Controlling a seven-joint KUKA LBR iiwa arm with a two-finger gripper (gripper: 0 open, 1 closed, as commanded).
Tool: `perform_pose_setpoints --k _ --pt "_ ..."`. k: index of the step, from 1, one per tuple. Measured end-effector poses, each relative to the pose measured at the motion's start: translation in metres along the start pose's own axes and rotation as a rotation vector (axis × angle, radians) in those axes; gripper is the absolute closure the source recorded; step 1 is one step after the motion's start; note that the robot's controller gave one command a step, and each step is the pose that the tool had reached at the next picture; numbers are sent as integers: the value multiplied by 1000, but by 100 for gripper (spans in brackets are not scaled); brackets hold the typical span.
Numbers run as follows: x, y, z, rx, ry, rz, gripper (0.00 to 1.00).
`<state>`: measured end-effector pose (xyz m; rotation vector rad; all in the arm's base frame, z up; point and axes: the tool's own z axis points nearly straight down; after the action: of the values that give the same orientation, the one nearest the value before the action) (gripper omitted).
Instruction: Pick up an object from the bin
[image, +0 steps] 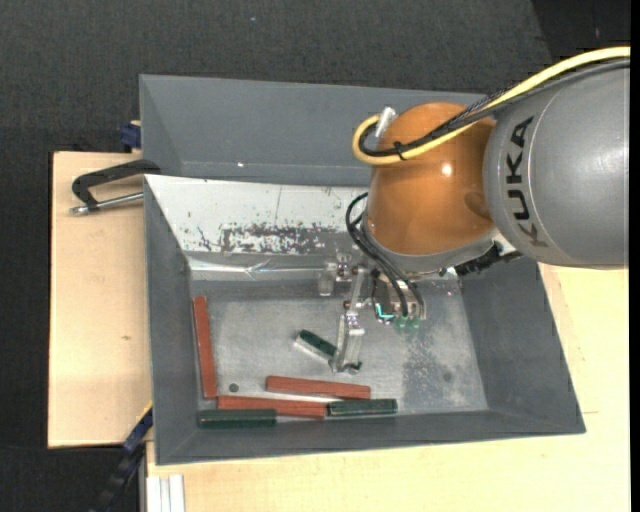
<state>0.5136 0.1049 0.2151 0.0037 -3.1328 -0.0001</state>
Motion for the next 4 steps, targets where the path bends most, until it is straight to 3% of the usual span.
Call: perform_pose_setpoints --k 1,2,3,4 --pt "-2 -1 -4 -1 -9 2 0" --pt "6 26 50 -1 -12 -103 0" --pt "-8 -6 60 -2 -13 45 0" --pt "-27 -26 68 -2 -15 29 0"
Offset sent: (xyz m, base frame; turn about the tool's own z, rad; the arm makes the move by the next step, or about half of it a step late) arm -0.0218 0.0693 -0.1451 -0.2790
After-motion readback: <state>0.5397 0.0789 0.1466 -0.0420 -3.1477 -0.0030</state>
